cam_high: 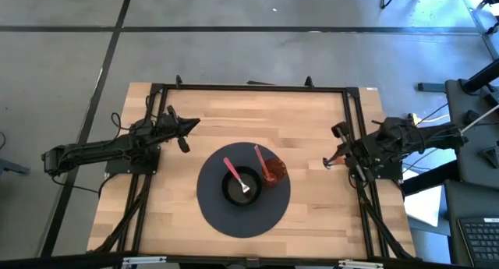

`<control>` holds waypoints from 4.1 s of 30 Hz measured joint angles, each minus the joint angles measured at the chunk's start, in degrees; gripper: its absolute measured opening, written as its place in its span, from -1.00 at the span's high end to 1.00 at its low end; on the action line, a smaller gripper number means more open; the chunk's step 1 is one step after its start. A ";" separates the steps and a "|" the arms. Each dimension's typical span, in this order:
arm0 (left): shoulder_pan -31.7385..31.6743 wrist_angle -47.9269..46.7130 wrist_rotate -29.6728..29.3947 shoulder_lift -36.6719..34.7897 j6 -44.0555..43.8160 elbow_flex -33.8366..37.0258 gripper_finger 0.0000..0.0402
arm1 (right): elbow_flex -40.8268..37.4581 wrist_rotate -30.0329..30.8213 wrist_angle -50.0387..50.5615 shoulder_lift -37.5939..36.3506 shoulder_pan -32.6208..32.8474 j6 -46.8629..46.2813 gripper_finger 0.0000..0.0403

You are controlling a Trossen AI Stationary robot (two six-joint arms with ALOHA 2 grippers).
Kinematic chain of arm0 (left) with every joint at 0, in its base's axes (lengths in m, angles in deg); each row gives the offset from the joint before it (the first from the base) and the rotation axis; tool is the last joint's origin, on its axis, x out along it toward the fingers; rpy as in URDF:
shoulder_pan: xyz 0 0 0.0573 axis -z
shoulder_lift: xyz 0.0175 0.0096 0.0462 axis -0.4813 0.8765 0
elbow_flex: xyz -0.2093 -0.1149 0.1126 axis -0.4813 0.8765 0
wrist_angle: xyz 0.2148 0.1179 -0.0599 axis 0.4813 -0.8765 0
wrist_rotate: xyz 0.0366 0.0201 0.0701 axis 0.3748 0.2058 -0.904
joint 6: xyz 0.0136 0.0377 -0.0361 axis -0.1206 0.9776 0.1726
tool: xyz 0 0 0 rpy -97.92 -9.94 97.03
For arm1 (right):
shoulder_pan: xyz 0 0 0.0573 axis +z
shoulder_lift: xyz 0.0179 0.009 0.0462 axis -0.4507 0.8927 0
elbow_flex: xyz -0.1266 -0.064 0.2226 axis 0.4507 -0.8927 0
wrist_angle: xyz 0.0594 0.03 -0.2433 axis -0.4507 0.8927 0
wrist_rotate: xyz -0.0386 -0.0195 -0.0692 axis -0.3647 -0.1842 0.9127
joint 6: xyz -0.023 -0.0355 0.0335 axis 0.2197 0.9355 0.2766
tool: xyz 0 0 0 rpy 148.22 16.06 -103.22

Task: Pick & Place Utensil
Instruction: Put the orange spoon into the black bowl

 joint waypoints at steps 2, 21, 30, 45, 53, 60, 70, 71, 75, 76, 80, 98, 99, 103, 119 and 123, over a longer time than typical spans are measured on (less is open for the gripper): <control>0.01 0.00 0.00 0.00 0.07 0.00 0.98 | -2.38 -0.40 -2.53 -0.01 0.04 1.05 0.97; 0.01 -1.22 -0.02 0.00 0.39 0.00 0.98 | -16.02 -3.30 -18.83 -0.34 0.00 -0.48 0.96; 0.01 -2.27 1.50 0.00 -2.23 0.00 0.98 | -16.02 -3.14 -18.74 -0.12 0.02 -0.49 0.95; 0.01 -4.36 11.42 0.00 -0.09 0.00 0.98 | -16.02 3.33 -19.44 -0.12 -0.02 1.26 0.95; 4.36 -0.21 6.78 -0.04 -2.50 -0.28 0.98 | -16.02 3.43 -19.90 -0.12 -0.02 1.27 0.95; 12.78 -0.45 2.07 -0.04 2.57 -0.52 0.98 | -16.00 3.42 -19.97 -0.12 0.00 1.23 0.95; 18.29 -1.14 -4.34 -0.04 7.16 -0.57 0.98 | -16.00 3.39 -19.89 0.36 0.00 0.99 0.95; 18.41 -1.08 -4.41 -0.07 7.67 -0.58 0.98 | -16.00 3.39 -19.86 0.36 0.00 1.00 0.95; 18.44 -1.28 -4.44 -0.37 9.04 -0.59 0.98 | -16.00 3.37 -19.86 0.36 0.00 0.99 0.95; 18.44 -1.63 -4.44 -0.35 9.09 -0.59 0.98 | -16.00 3.33 -19.84 0.36 0.00 0.99 0.95; 18.44 -2.50 -4.08 -0.36 9.64 -0.05 0.98 | -15.98 3.28 -19.44 0.36 0.00 0.82 0.95; 18.39 -2.40 -8.15 -0.33 12.09 -0.02 0.98 | -9.02 8.52 -23.74 15.62 -0.02 -0.28 0.95; 18.39 -2.40 -8.15 -0.32 12.11 -0.02 0.98 | -6.90 8.53 -22.67 18.05 -0.02 -0.28 0.95; 18.39 -2.43 -8.15 -0.33 12.09 -0.01 0.98 | 3.37 8.40 -16.83 27.54 -0.02 0.33 0.95; 18.39 -2.86 -8.15 -0.31 11.98 0.00 0.98 | 42.89 -0.68 5.58 59.31 -0.05 7.15 0.95; 18.39 -2.86 -8.15 -0.27 11.87 0.00 0.98 | 45.40 -12.44 3.19 65.17 0.07 8.43 0.95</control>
